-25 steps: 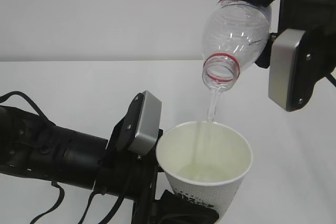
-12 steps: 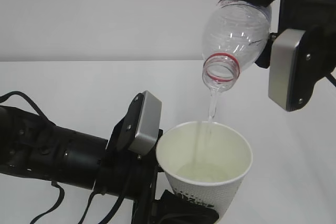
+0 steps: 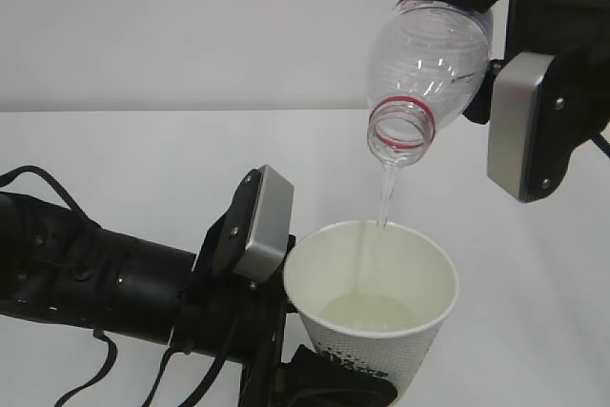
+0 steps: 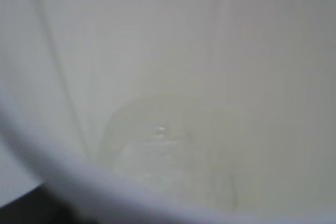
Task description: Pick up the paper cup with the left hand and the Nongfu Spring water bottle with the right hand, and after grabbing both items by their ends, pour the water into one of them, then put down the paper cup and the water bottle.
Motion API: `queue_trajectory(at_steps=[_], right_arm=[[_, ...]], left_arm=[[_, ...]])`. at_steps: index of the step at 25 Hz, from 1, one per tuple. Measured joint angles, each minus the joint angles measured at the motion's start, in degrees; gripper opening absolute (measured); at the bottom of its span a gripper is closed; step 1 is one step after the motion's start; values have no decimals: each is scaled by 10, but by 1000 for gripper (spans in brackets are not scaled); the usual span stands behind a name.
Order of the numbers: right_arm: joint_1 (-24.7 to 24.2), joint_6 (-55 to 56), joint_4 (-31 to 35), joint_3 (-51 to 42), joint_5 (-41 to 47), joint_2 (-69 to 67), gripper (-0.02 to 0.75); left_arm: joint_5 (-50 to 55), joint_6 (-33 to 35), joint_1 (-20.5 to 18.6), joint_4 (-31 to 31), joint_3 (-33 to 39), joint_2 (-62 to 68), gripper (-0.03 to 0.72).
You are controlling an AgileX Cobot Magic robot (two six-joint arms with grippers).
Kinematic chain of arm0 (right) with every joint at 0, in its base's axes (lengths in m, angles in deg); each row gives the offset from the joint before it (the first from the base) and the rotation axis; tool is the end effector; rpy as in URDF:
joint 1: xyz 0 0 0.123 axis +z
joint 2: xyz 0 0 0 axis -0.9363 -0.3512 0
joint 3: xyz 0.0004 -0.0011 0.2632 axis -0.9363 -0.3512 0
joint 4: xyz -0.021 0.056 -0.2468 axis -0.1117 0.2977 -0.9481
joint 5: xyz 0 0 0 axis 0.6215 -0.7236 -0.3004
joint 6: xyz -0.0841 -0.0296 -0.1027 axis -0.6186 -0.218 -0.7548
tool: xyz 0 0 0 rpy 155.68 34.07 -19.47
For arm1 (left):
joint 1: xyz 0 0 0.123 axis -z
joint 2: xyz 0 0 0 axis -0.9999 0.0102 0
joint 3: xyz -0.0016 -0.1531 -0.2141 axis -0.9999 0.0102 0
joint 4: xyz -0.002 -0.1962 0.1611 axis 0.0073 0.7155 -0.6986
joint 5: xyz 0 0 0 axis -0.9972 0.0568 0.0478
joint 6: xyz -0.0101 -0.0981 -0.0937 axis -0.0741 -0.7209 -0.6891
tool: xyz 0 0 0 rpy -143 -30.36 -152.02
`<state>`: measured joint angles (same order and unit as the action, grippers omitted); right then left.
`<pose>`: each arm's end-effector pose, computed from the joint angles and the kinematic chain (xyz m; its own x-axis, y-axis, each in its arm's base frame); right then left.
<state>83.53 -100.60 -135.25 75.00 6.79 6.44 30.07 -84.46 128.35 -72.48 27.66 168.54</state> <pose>0.2918 0.1496 0.2710 0.7415 -0.6627 0.1049 -0.0100 -0.1673 -0.9859 0.1839 -0.2865 0.1116 -0.0781 0.3167 -0.9453 0.9934 -0.0549 -0.1005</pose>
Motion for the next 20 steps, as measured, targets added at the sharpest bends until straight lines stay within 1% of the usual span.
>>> queue_trajectory(at_steps=[20], right_arm=[[0, 0, 9, 0, 1, 0, 485]], left_arm=[[2, 0, 0, 0, 0, 0, 512]])
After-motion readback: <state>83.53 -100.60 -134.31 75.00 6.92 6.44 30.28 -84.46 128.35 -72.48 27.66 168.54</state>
